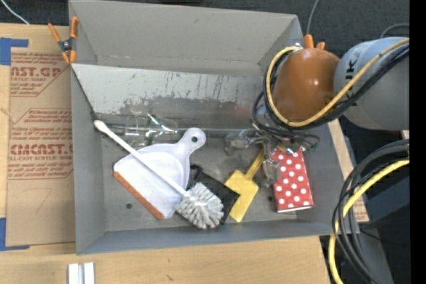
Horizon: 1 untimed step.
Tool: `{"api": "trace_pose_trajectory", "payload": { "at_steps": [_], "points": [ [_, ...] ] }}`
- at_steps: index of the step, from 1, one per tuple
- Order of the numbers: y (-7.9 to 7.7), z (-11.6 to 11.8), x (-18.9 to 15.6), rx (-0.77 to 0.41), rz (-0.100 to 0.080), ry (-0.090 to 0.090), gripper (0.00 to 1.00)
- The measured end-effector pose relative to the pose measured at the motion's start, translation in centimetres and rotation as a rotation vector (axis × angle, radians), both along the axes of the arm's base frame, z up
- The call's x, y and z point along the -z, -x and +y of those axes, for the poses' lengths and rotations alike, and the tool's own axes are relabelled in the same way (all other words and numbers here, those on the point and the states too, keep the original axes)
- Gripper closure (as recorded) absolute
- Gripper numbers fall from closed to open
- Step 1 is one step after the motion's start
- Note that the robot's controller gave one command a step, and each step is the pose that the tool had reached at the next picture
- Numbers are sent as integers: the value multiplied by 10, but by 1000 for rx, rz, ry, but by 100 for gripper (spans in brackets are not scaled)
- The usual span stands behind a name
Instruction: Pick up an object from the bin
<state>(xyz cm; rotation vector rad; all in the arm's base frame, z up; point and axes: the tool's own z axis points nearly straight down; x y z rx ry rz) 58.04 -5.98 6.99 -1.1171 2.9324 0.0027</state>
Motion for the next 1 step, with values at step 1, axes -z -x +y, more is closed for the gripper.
{"api": "trace_pose_trajectory", "payload": {
  "at_steps": [1],
  "points": [
    [73,-10,1,-258,0,-1,0]
  ]
}}
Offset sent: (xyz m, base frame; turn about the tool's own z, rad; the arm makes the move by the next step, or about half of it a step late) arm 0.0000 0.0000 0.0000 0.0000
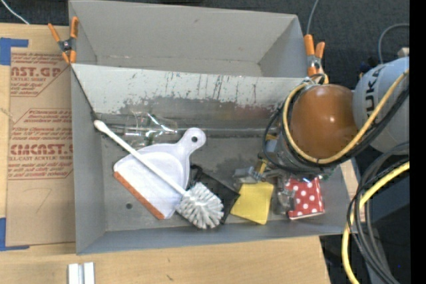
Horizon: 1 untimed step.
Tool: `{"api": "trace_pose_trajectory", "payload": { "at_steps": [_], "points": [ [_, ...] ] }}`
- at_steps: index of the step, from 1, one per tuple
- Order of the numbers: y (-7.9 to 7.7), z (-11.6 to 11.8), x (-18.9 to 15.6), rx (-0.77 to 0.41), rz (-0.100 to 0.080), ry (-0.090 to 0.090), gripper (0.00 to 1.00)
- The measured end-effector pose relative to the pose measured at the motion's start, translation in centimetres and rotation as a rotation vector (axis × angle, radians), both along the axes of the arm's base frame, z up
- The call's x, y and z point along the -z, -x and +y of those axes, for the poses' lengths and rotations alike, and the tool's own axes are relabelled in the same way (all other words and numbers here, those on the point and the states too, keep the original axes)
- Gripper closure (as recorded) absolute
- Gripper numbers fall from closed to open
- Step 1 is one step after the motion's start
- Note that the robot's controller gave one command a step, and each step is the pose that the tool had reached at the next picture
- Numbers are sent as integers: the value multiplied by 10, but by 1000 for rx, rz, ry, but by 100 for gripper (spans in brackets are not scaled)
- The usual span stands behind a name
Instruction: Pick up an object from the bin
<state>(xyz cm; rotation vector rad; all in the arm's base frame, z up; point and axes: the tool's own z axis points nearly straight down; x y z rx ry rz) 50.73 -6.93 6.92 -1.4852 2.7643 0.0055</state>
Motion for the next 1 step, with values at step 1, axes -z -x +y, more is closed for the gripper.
{"api": "trace_pose_trajectory", "payload": {
  "at_steps": [1],
  "points": [
    [-72,12,1,261,10,-2,100]
  ]
}}
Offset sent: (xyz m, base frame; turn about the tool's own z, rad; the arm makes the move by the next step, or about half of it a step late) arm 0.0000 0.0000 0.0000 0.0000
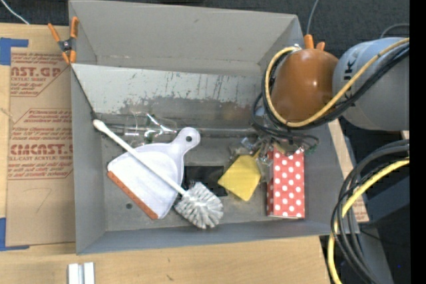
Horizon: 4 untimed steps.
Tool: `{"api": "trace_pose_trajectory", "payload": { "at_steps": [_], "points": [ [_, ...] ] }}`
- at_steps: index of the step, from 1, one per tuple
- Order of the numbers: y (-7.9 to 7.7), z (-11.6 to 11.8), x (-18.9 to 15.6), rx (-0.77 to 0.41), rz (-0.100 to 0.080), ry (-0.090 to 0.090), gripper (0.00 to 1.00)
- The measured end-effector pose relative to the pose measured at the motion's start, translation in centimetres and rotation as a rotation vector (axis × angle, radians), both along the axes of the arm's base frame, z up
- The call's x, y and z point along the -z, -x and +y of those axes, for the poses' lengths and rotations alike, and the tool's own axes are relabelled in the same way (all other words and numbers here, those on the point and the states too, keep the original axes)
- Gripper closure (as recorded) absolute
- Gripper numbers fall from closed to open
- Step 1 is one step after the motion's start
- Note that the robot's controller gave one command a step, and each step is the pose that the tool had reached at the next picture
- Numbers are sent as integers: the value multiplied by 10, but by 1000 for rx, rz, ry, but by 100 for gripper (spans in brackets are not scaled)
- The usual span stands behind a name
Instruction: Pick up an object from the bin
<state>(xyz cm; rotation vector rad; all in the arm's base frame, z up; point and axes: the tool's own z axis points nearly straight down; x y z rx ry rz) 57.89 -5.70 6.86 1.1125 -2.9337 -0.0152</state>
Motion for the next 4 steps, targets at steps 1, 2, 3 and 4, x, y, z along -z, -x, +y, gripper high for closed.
{"api": "trace_pose_trajectory", "payload": {
  "at_steps": [1,2,3,4],
  "points": [
    [0,0,0,0,-1,0,100],
    [1,0,-3,-1,0,0,100],
    [1,0,-14,0,-1,0,100],
    [0,0,-24,0,-4,0,100]
  ]
}}
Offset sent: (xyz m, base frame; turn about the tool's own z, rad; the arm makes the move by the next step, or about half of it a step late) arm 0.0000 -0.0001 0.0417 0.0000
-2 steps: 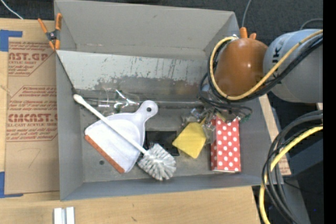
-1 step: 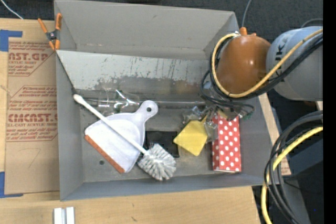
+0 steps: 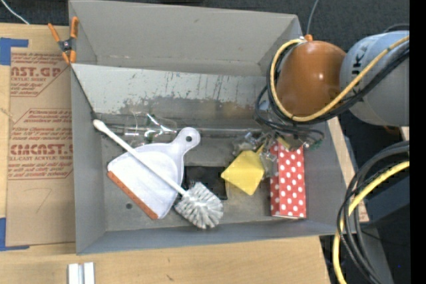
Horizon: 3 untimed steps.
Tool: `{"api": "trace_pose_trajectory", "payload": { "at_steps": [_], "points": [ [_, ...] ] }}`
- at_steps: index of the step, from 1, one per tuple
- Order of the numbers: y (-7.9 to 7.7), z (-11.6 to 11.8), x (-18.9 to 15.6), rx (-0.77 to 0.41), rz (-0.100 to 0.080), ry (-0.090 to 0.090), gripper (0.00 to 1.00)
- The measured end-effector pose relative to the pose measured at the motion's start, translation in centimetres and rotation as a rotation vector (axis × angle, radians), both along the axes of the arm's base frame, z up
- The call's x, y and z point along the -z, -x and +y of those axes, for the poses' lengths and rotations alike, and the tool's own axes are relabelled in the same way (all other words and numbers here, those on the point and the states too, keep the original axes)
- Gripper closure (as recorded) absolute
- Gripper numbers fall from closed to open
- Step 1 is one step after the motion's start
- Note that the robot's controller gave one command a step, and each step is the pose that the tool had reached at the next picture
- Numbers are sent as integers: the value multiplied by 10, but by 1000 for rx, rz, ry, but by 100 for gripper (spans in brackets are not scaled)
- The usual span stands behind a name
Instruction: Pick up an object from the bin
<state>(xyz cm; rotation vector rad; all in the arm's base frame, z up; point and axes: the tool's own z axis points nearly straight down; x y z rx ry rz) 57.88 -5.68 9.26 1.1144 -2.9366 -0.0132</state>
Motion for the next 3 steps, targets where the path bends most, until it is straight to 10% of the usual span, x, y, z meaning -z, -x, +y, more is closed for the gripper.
{"api": "trace_pose_trajectory", "payload": {
  "at_steps": [3],
  "points": [
    [1,1,-45,0,4,-1,100]
  ]
}}
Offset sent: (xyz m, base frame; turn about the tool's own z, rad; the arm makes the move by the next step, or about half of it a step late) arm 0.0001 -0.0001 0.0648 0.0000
